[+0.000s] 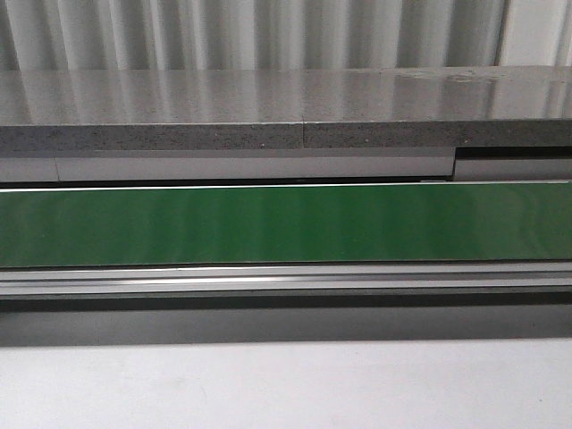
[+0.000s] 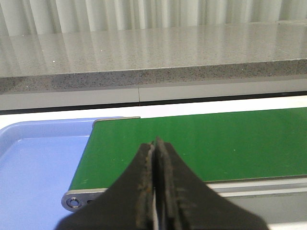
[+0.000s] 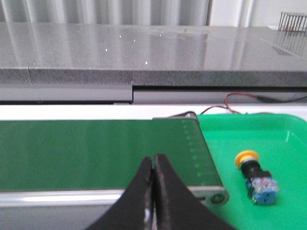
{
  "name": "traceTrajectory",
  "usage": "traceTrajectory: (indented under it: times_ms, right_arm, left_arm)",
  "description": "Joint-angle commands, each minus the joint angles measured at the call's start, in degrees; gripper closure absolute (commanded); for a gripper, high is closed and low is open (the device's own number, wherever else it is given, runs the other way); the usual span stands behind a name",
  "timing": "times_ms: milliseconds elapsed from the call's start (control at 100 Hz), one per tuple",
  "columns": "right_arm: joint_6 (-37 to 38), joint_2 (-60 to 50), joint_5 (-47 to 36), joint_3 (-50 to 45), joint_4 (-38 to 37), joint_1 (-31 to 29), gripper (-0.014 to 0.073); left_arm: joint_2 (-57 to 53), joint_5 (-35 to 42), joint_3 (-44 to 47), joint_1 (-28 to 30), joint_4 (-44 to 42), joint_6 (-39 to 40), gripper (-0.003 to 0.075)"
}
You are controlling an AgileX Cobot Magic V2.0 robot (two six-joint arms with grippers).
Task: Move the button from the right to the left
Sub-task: 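Move the right gripper over the yellow button in the green bin, then lower the right gripper and grasp the yellow-capped button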
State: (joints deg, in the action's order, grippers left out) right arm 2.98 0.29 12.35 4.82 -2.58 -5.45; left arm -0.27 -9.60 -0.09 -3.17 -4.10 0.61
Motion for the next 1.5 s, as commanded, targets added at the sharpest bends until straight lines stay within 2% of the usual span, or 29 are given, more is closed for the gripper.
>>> traceTrajectory:
  times_ms: [0,240,510,840,1200,1270,1340,1410,1490]
  right_arm:
    - [-0.14,3.61,-1.07,6.44,-0.71,-0.21,0.0660]
    - [-0.14,16.08,2.95,17.16,-2.60,-0.21,0.0660]
    - [-0.14,24.71,1.09,18.93,-1.38,-0.21,0.0660]
    - [-0.14,36.81,12.02,27.57,-1.38,-0.21,0.0660]
    - [-0.14,52.90,26.06,44.05,-1.38,-0.21,0.0647]
    - [-0.14,55.62,27.31,46.46,-1.38,-0.21,0.0593]
    - [-0.14,57.88,28.76,48.39,-1.38,-0.21,0.0502]
    - [-0.14,59.90,30.90,49.97,-1.29,-0.21,0.0379]
    - [-0.14,61.92,32.81,51.41,-1.29,-0.21,0.0190]
  left_arm:
    - [-1.98,4.71,1.44,-0.21,0.37,0.32,0.0740]
    - [-1.98,4.71,1.44,-0.21,0.37,0.32,0.0740]
    - [-1.98,4.71,1.44,-0.21,0.37,0.32,0.0740]
    - [-1.98,4.71,1.44,-0.21,0.37,0.32,0.0740]
    - [-1.98,4.71,1.44,-0.21,0.37,0.32,0.0740]
    - [-1.98,4.71,1.44,-0.21,0.37,0.32,0.0740]
    - [-1.98,4.71,1.44,-0.21,0.37,0.32,0.0740]
    - [-1.98,4.71,1.44,-0.21,0.37,0.32,0.0740]
    - [-1.98,4.71,1.44,-0.21,0.37,0.32,0.0740]
